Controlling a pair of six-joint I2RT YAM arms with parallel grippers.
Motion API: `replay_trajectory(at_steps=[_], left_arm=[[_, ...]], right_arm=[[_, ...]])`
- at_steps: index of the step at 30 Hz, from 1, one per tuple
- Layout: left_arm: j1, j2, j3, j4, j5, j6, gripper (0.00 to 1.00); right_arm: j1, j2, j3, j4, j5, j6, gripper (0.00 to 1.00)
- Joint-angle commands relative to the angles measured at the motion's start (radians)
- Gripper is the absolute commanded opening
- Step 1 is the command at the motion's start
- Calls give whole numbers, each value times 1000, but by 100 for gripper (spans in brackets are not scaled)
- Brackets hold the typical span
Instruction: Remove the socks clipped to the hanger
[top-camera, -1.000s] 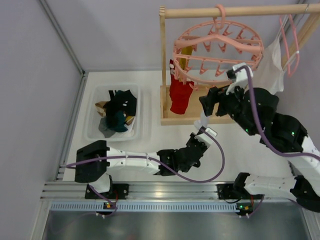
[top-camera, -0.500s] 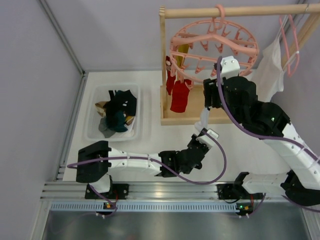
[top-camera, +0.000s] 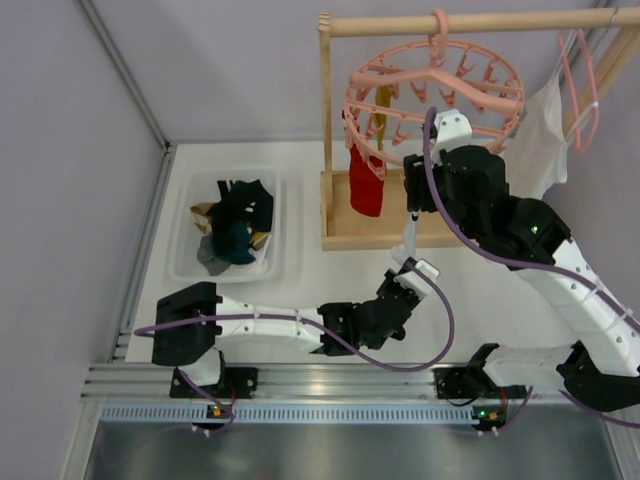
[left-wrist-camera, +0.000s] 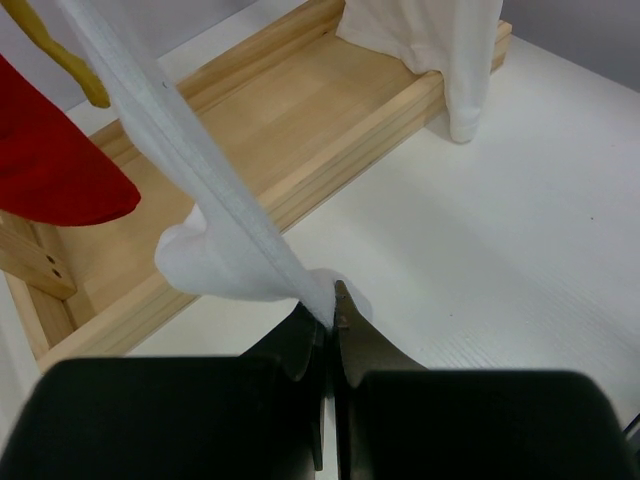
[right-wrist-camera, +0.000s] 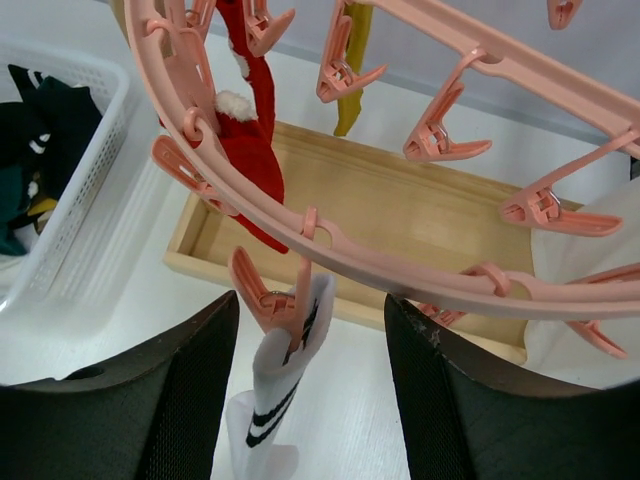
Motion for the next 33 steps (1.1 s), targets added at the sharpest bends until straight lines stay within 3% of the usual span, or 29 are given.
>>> replay_trajectory(at_steps=[1, 8, 19, 22, 27, 28, 29, 33], left_arm=[[-11, 6, 32, 52, -9, 4, 0], [-11, 15, 37, 52, -12, 7, 0], [-14, 12, 38, 52, -6, 4, 0], [-16, 9, 37, 52, -6, 4, 0], [-17, 3, 29, 52, -9, 2, 0], [-17, 0, 27, 52, -11, 1, 0], [-17, 0, 26, 52, -12, 2, 0], [-17, 0, 15, 52, -30, 7, 0]], right_arm=[[-22, 17, -3, 71, -50, -12, 58], [-24, 0, -29, 113, -104, -5, 57], [-30, 66, -34, 136, 0, -37, 55], [-33, 58, -41, 155, 11, -37, 50], [-42, 43, -64, 192, 11, -35, 34], [-43, 41, -69, 196, 9, -34, 30], [-44, 40, -69, 196, 11, -29, 18], [-44, 18, -93, 215, 5, -12, 8]])
